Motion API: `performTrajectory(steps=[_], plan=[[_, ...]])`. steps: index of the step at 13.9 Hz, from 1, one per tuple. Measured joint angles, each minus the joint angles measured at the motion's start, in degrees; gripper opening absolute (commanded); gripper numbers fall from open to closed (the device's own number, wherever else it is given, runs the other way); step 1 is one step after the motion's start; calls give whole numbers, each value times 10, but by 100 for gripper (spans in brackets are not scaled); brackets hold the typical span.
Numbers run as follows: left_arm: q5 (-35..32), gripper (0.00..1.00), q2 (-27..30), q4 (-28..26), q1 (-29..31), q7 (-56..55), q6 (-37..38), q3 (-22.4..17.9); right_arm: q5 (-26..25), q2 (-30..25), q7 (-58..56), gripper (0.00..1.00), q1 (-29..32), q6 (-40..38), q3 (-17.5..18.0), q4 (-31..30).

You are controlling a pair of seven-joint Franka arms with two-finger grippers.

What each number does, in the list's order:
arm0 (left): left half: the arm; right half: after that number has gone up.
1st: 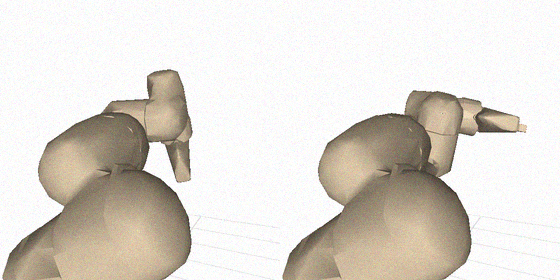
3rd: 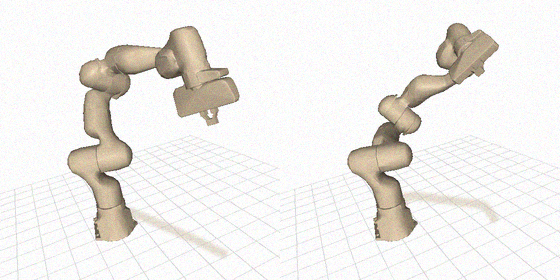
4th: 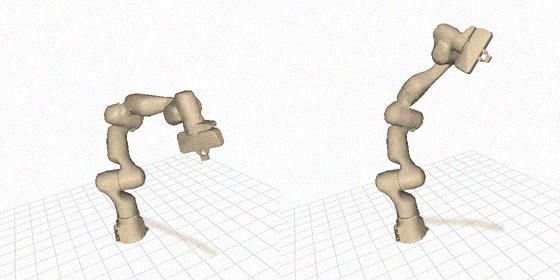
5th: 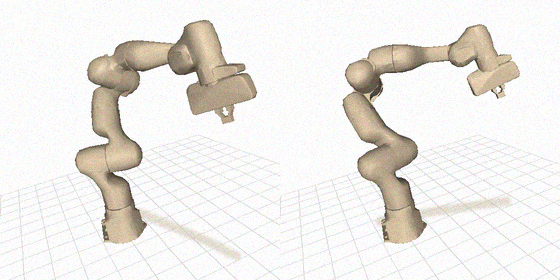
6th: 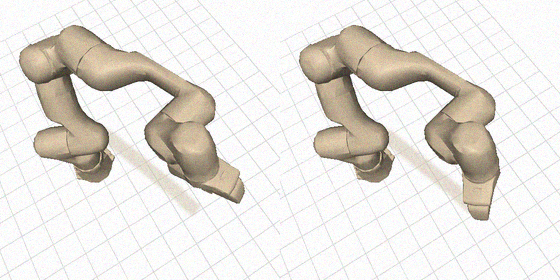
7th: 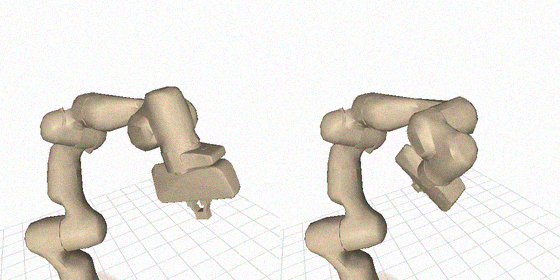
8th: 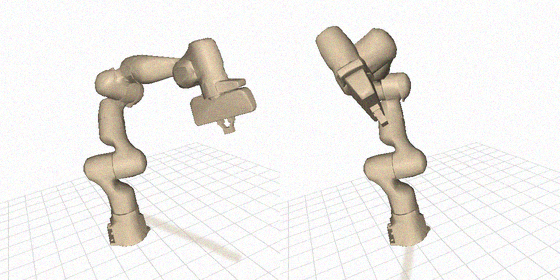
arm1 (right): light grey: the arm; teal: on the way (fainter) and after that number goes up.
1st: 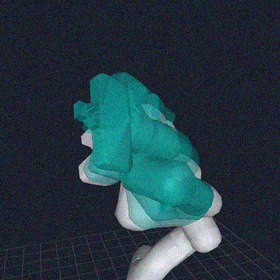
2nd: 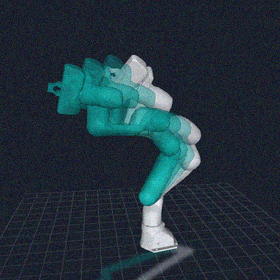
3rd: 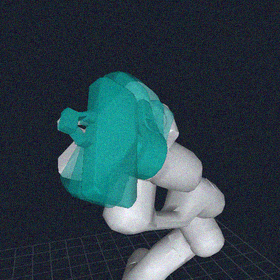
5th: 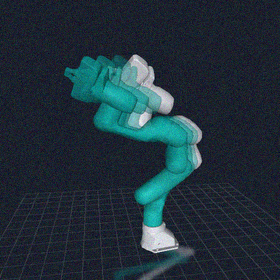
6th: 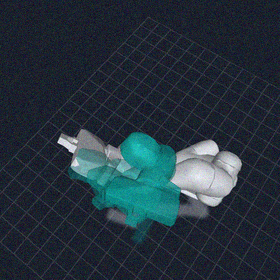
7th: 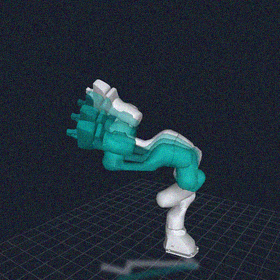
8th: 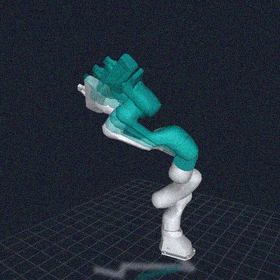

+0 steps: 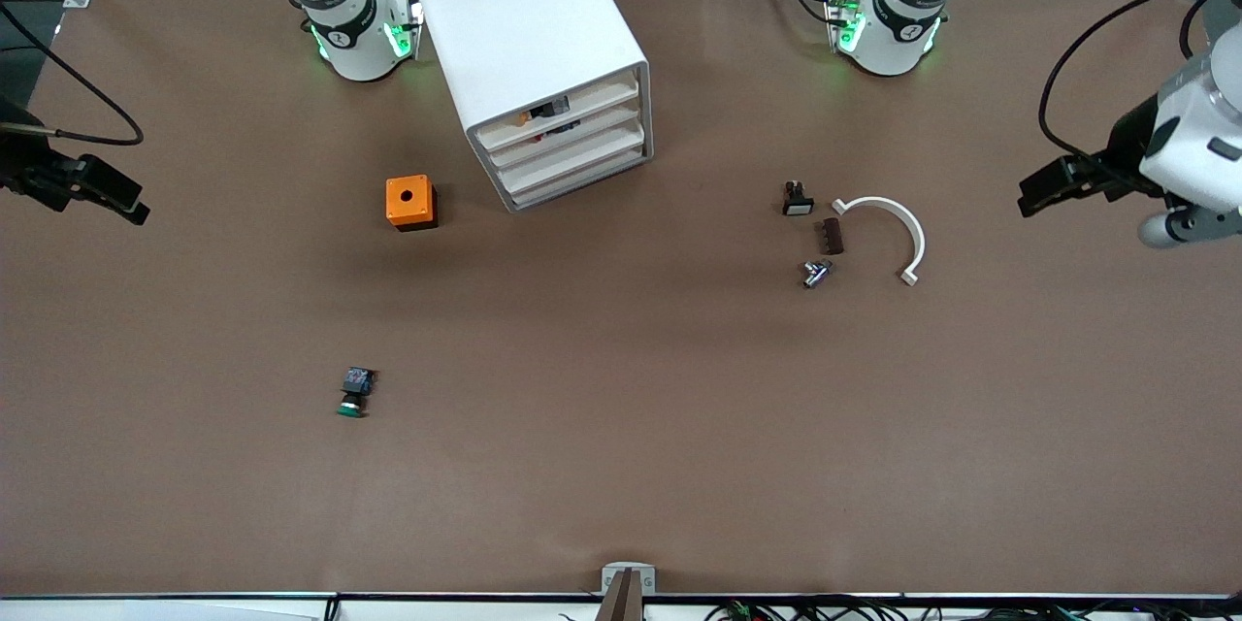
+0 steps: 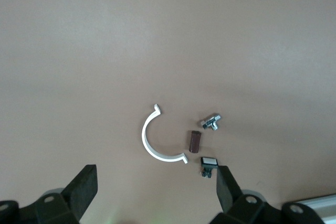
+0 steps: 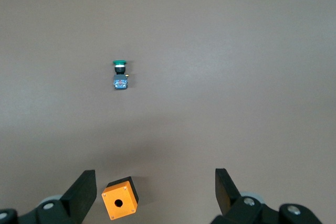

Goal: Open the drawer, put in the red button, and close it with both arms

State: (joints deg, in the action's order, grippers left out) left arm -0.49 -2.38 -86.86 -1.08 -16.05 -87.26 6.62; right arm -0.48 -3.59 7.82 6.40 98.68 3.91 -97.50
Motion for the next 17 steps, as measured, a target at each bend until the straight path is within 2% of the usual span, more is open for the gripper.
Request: performTrajectory(steps=[4,7,12,17], plan=[[1,100,103,-115,-5,35,-24,-2,-9,-18,-1,100,-9,-1,6,-13],[1,100,131,-157,-17,36,-45,-5,-16,-20,-5,100,-12,-31,6,-12],[1,100,128,-159,-17,50,-51,-14,-17,-21,-7,100,-12,-44,5,-11],[1,100,105,-118,-17,50,-30,-15,-17,-21,-8,100,-12,-44,3,-11]])
